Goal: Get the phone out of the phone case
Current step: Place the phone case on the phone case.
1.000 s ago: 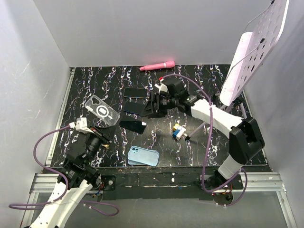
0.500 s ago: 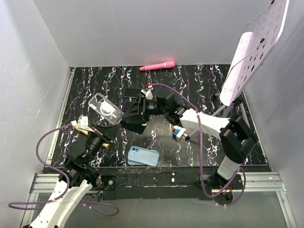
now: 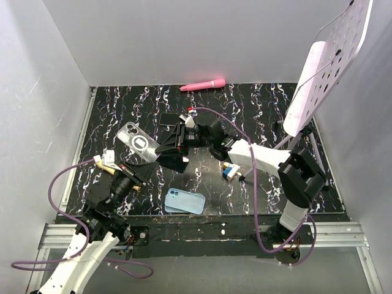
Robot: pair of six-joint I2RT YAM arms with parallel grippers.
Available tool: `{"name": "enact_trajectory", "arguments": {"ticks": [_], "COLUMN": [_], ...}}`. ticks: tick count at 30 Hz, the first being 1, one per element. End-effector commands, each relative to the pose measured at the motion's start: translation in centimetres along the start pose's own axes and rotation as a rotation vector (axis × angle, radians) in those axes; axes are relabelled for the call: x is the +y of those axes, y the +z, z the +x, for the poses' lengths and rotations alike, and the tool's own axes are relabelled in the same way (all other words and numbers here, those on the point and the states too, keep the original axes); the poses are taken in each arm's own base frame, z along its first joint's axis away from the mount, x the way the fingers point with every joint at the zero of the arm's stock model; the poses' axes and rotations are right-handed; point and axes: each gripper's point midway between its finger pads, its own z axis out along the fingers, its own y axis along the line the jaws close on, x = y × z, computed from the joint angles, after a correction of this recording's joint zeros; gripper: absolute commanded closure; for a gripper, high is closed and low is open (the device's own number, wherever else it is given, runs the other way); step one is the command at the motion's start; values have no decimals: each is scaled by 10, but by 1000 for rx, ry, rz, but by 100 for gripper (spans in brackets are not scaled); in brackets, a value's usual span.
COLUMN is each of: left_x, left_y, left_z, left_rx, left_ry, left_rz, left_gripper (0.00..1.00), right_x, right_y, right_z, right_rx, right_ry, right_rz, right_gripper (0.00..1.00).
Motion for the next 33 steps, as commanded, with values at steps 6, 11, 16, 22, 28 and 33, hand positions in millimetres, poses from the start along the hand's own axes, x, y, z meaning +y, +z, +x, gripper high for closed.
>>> {"name": "enact_trajectory", "arguments": {"ticks": [6,11,16,22,28,33], "left_x": [-1,21,33,35,36,36], "left_y": [-5,-23,-57,-65,-44,-35], "left_z": [3,-10,-50,-77,-66,-59], "left_rx": [69,114,9,-81,-29,1], "left_ry": [3,93,181,273,256,241], "left_rz": [-48,-280,-470,-529,-508,-499], "left_gripper": [62,2,2,2,2,2], "right_x": [3,-41,-96,-138,-163,-180], "right_y": [-4,-28,-60,-102,-124,-121], "right_z": [-5,-6,24,70,86,88], "right_rx": [-20,-6,59,158,138,128], "right_ry": [-93,-182,-268,-270,-272,-247], "right_rz": [1,103,226,314,384,418], "right_gripper": [99,99,99,99,99,99]}}
